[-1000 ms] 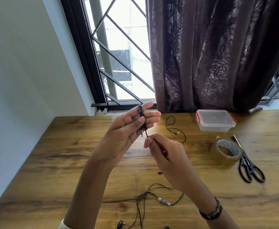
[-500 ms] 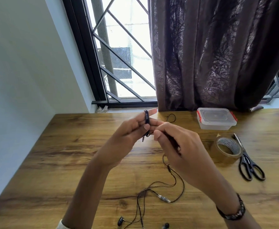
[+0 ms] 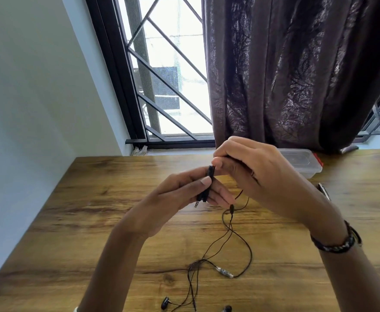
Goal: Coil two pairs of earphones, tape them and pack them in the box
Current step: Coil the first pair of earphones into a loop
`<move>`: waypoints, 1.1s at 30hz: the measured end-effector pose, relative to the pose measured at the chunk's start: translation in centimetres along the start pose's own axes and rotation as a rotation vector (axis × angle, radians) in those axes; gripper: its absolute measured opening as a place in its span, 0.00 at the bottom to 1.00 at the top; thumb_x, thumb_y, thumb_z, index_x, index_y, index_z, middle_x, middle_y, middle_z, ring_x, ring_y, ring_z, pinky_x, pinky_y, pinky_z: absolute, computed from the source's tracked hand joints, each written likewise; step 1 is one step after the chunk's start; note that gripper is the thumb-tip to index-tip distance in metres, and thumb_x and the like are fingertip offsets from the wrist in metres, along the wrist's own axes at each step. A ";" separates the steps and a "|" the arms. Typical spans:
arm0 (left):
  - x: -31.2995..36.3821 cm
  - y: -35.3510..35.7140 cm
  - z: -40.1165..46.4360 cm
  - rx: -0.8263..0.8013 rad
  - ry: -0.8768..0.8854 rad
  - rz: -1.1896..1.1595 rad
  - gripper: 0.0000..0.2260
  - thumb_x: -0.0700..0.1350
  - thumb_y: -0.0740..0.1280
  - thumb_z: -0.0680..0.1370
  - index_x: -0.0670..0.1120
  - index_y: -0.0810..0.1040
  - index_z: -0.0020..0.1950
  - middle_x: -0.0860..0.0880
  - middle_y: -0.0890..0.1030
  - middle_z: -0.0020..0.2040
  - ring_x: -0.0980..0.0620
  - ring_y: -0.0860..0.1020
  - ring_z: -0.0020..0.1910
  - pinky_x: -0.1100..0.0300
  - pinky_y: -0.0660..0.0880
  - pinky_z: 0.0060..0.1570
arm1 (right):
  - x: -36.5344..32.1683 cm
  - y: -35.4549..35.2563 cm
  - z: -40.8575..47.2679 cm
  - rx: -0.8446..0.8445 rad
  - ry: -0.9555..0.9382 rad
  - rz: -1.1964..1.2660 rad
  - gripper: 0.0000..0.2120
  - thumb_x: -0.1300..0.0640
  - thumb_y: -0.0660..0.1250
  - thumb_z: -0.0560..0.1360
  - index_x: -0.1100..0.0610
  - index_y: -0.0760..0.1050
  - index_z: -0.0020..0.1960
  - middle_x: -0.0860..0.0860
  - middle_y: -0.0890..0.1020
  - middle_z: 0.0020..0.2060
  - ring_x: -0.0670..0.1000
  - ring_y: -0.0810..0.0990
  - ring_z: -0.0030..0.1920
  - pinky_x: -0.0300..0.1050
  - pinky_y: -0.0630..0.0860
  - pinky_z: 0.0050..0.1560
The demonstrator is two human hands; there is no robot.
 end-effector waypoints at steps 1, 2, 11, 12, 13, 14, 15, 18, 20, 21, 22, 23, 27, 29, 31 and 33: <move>0.2 0.1 0.0 -0.006 0.011 0.015 0.15 0.39 0.53 0.82 0.39 0.72 0.65 0.45 0.82 0.50 0.49 0.80 0.49 0.61 0.75 0.52 | 0.0 0.0 0.2 -0.003 -0.011 0.011 0.08 0.57 0.60 0.81 0.60 0.76 0.48 0.45 0.76 0.41 0.44 0.75 0.39 0.30 0.69 0.41; 0.3 0.1 0.0 -0.009 0.020 0.031 0.15 0.40 0.53 0.81 0.39 0.72 0.65 0.46 0.82 0.49 0.50 0.80 0.48 0.61 0.75 0.51 | 0.1 0.0 0.3 -0.004 -0.019 0.025 0.08 0.58 0.61 0.81 0.60 0.76 0.48 0.46 0.76 0.41 0.45 0.75 0.39 0.30 0.69 0.41; 1.1 0.2 -0.2 -0.062 0.101 0.004 0.16 0.39 0.53 0.81 0.36 0.70 0.66 0.53 0.80 0.40 0.56 0.76 0.39 0.65 0.72 0.44 | 1.3 0.9 0.3 0.015 0.024 0.287 0.09 0.57 0.61 0.81 0.60 0.75 0.46 0.49 0.78 0.37 0.50 0.75 0.36 0.43 0.73 0.36; 1.1 0.3 -0.2 -0.066 0.108 -0.019 0.16 0.38 0.53 0.81 0.35 0.70 0.66 0.53 0.80 0.40 0.56 0.76 0.38 0.65 0.72 0.44 | 1.6 1.2 0.2 0.016 0.043 0.335 0.09 0.57 0.61 0.81 0.59 0.75 0.45 0.51 0.77 0.36 0.52 0.74 0.35 0.46 0.72 0.35; 1.1 0.3 -0.1 -0.065 0.114 -0.043 0.16 0.38 0.53 0.81 0.35 0.70 0.66 0.53 0.79 0.39 0.56 0.75 0.38 0.66 0.72 0.44 | 1.9 1.7 0.0 0.017 0.065 0.392 0.09 0.55 0.60 0.82 0.57 0.74 0.45 0.53 0.76 0.35 0.54 0.73 0.35 0.49 0.71 0.34; 1.1 0.3 -0.1 -0.060 0.119 -0.068 0.17 0.38 0.53 0.81 0.34 0.70 0.67 0.52 0.79 0.39 0.56 0.75 0.38 0.66 0.72 0.44 | 2.3 2.1 -0.2 0.022 0.087 0.455 0.09 0.54 0.58 0.81 0.56 0.73 0.45 0.54 0.75 0.34 0.53 0.71 0.34 0.49 0.70 0.34; 1.1 0.3 0.0 -0.050 0.125 -0.091 0.17 0.37 0.52 0.81 0.34 0.70 0.67 0.52 0.79 0.39 0.56 0.75 0.38 0.66 0.73 0.44 | 2.5 2.6 -0.4 0.030 0.109 0.524 0.10 0.54 0.57 0.81 0.57 0.72 0.45 0.53 0.73 0.34 0.51 0.70 0.34 0.45 0.68 0.34; 1.0 0.3 0.2 -0.024 0.152 -0.155 0.18 0.35 0.52 0.80 0.35 0.69 0.69 0.50 0.78 0.40 0.56 0.76 0.40 0.65 0.73 0.46 | 3.0 4.5 -1.2 0.067 0.178 0.697 0.11 0.57 0.55 0.82 0.58 0.72 0.45 0.48 0.70 0.33 0.44 0.67 0.33 0.37 0.66 0.35; 1.0 0.0 0.3 0.006 0.161 -0.204 0.18 0.35 0.52 0.80 0.35 0.68 0.70 0.49 0.78 0.41 0.55 0.76 0.42 0.63 0.74 0.48 | 3.3 6.0 -2.0 0.079 0.256 0.733 0.11 0.54 0.55 0.82 0.51 0.74 0.46 0.46 0.70 0.32 0.43 0.67 0.32 0.39 0.65 0.34; 1.0 -0.2 0.4 0.025 0.162 -0.224 0.18 0.35 0.53 0.81 0.36 0.68 0.70 0.49 0.78 0.42 0.54 0.76 0.43 0.62 0.74 0.50 | 3.4 6.6 -2.4 0.077 0.289 0.712 0.11 0.51 0.55 0.82 0.50 0.74 0.46 0.45 0.70 0.32 0.44 0.66 0.32 0.42 0.64 0.33; 1.0 -0.4 0.5 0.046 0.163 -0.233 0.18 0.36 0.54 0.81 0.37 0.68 0.71 0.48 0.78 0.43 0.53 0.75 0.45 0.60 0.74 0.51 | 3.5 7.2 -2.8 0.066 0.307 0.670 0.11 0.49 0.54 0.81 0.51 0.72 0.47 0.45 0.70 0.31 0.45 0.66 0.31 0.44 0.63 0.32; 1.0 -0.7 0.5 0.072 0.162 -0.236 0.18 0.36 0.56 0.81 0.38 0.67 0.71 0.48 0.78 0.44 0.52 0.75 0.46 0.59 0.74 0.51 | 3.3 7.7 -3.1 0.047 0.312 0.618 0.11 0.48 0.54 0.81 0.51 0.72 0.47 0.45 0.70 0.31 0.47 0.66 0.30 0.45 0.63 0.32; 0.8 -1.5 0.7 0.201 0.149 -0.199 0.19 0.34 0.56 0.79 0.40 0.68 0.70 0.50 0.82 0.48 0.55 0.79 0.49 0.64 0.74 0.52 | 2.1 8.2 -3.8 0.008 0.266 0.450 0.11 0.49 0.53 0.82 0.51 0.71 0.48 0.47 0.72 0.30 0.47 0.69 0.29 0.41 0.66 0.29; 0.5 -1.8 0.8 0.258 0.138 -0.135 0.18 0.33 0.55 0.79 0.41 0.68 0.69 0.50 0.83 0.50 0.55 0.80 0.52 0.65 0.75 0.53 | 1.5 7.9 -3.9 0.014 0.235 0.396 0.12 0.49 0.53 0.83 0.53 0.71 0.48 0.48 0.72 0.29 0.50 0.70 0.28 0.46 0.67 0.29; 0.2 -1.9 1.0 0.285 0.125 -0.071 0.18 0.32 0.54 0.79 0.41 0.67 0.69 0.49 0.84 0.52 0.54 0.81 0.54 0.65 0.75 0.54 | 1.2 7.4 -4.0 0.026 0.217 0.329 0.12 0.48 0.53 0.82 0.52 0.71 0.48 0.47 0.73 0.29 0.51 0.70 0.27 0.47 0.67 0.28; -0.1 -1.9 1.1 0.302 0.112 -0.009 0.18 0.31 0.54 0.80 0.42 0.67 0.70 0.48 0.84 0.53 0.53 0.81 0.55 0.64 0.75 0.54 | 1.0 6.9 -4.1 0.038 0.212 0.273 0.12 0.48 0.53 0.82 0.52 0.71 0.47 0.47 0.73 0.29 0.50 0.70 0.27 0.44 0.67 0.28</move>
Point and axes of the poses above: each hand's wrist, its own z-axis towards the middle knuckle, its own y-axis out of the palm, x = y × z, the point moved 5 cm from there along z, towards the middle knuckle
